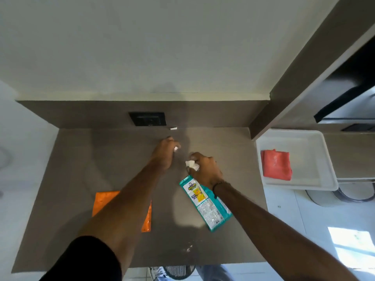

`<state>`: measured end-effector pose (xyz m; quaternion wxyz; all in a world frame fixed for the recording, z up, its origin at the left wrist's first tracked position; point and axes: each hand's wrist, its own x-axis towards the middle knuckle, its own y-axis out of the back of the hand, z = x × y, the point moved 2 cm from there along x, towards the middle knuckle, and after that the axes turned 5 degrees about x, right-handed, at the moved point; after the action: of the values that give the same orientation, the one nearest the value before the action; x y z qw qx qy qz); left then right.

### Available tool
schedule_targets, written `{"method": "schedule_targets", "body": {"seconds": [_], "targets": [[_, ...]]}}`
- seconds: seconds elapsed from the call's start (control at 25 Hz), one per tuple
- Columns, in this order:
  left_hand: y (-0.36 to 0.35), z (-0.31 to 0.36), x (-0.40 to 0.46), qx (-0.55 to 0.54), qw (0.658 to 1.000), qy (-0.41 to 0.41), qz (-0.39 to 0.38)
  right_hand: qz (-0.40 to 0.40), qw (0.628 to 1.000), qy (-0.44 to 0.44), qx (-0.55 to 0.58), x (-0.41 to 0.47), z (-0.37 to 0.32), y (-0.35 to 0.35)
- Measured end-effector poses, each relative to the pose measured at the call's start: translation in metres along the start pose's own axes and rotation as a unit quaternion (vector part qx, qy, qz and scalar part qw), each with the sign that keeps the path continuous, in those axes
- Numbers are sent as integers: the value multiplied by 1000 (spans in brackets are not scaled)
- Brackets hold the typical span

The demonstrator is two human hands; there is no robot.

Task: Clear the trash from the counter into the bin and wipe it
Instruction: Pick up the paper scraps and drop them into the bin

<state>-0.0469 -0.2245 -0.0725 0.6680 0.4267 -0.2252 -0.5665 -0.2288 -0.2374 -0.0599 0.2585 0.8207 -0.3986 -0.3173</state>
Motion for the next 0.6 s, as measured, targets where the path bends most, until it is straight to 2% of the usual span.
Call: {"method": "schedule_targets", "body": {"seconds": [0.12,0.2,0.32,0.4,0.48,0.56,0.6], "targets": [[5,5,-24,-218,973,68,-22,-22,999,-5,43,19,-10,5],[15,3,-39,-298,945,131,-24,-34,997,27,60,26,-24,4],[32,-4,-64,-355,919,168,39,-25,994,70,80,25,-45,-6],[45,-9,-82,-363,915,169,55,-21,991,79,103,17,-57,-18],[51,-18,-102,-333,927,161,58,-21,989,81,120,4,-64,-30],[54,-33,-131,-251,952,154,88,-9,992,73,104,-13,-65,-42],[54,-44,-152,-163,972,131,104,2,993,63,95,-27,-63,-48]]}}
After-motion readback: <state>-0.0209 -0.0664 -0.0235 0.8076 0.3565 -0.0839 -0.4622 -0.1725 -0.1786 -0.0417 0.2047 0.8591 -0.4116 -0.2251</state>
